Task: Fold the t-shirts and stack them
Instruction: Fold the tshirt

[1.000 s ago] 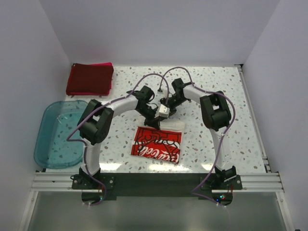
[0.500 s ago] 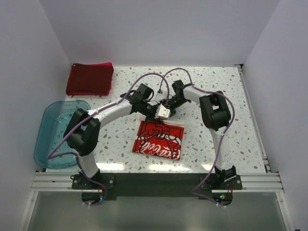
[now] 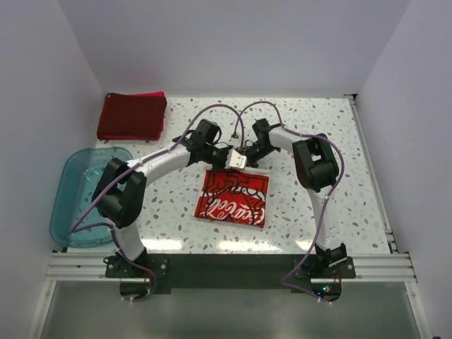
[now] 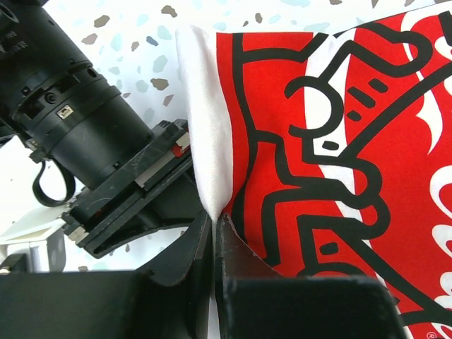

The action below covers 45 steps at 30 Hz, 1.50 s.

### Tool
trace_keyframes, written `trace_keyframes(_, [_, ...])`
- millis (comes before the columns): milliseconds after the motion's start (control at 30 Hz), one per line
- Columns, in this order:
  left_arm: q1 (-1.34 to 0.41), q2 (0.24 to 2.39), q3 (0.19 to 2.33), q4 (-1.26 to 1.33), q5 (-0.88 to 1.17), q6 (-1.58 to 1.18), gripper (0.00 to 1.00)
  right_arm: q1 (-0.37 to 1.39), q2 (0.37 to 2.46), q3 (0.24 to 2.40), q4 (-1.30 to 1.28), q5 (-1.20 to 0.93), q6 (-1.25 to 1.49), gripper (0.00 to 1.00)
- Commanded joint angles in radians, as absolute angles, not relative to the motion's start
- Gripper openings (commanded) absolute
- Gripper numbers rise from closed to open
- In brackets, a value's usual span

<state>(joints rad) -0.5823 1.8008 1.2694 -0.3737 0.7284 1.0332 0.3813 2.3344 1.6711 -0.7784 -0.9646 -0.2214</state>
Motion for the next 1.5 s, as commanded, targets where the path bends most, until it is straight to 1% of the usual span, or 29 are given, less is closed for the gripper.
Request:
trace_keyframes(0, [-0.568,1.789,1.282,-0.279,0.747,1.083,0.00,0.394,2.370,1.647,-0.770,-0.893,-0.259,0.20])
trace_keyframes(300, [-0.561,1.766,1.184,-0.123,0.721,1.109,0.00,0.396,2.382,1.669,-0.767,-0.896,-0.244,0.21])
trace_keyframes(433, [-0.561,1.752,1.117,-0.016,0.698,1.103,0.00,0.397,2.382,1.675,-0.776,-0.893,-0.247,0.21])
trace_keyframes(500, [-0.561,1.744,1.094,0.046,0.684,1.103,0.02,0.396,2.381,1.677,-0.782,-0.890,-0.249,0.21])
trace_keyframes(533, [-0.561,1.743,1.071,0.078,0.678,1.103,0.06,0.396,2.379,1.680,-0.785,-0.887,-0.255,0.21])
trace_keyframes(633, [-0.561,1.726,1.037,0.116,0.673,1.123,0.07,0.396,2.370,1.690,-0.801,-0.877,-0.268,0.22])
trace_keyframes(667, [-0.563,1.723,1.029,0.127,0.673,1.124,0.08,0.396,2.367,1.703,-0.808,-0.864,-0.275,0.22])
trace_keyframes(700, [-0.563,1.718,1.023,0.133,0.673,1.126,0.12,0.396,2.362,1.712,-0.818,-0.858,-0.284,0.23])
trace_keyframes(733, [-0.563,1.712,1.016,0.140,0.673,1.124,0.25,0.396,2.361,1.723,-0.827,-0.848,-0.302,0.23])
trace_keyframes(767, [-0.563,1.698,1.014,0.150,0.675,1.117,0.30,0.396,2.358,1.752,-0.856,-0.835,-0.313,0.24])
trace_keyframes(800, [-0.561,1.691,1.014,0.149,0.678,1.112,0.32,0.394,2.359,1.772,-0.873,-0.827,-0.327,0.24])
trace_keyframes(900, [-0.561,1.648,1.022,0.109,0.704,1.098,0.40,0.397,2.365,1.850,-0.945,-0.805,-0.377,0.26])
trace_keyframes(1100, [-0.542,1.559,1.031,-0.066,0.745,1.071,0.42,0.396,2.361,1.953,-1.031,-0.747,-0.469,0.28])
trace_keyframes(1233, [-0.486,1.526,1.063,-0.211,0.787,0.996,0.43,0.393,2.356,2.057,-1.078,-0.698,-0.517,0.29])
trace_keyframes(1400, [-0.398,1.560,1.170,-0.366,0.815,0.881,0.43,0.376,2.339,2.170,-1.138,-0.644,-0.554,0.35])
trace_keyframes(1433, [-0.384,1.598,1.201,-0.458,0.827,0.879,0.43,0.370,2.324,2.180,-1.147,-0.637,-0.557,0.36])
trace_keyframes(1467, [-0.370,1.621,1.233,-0.509,0.831,0.880,0.45,0.362,2.312,2.187,-1.163,-0.629,-0.560,0.40])
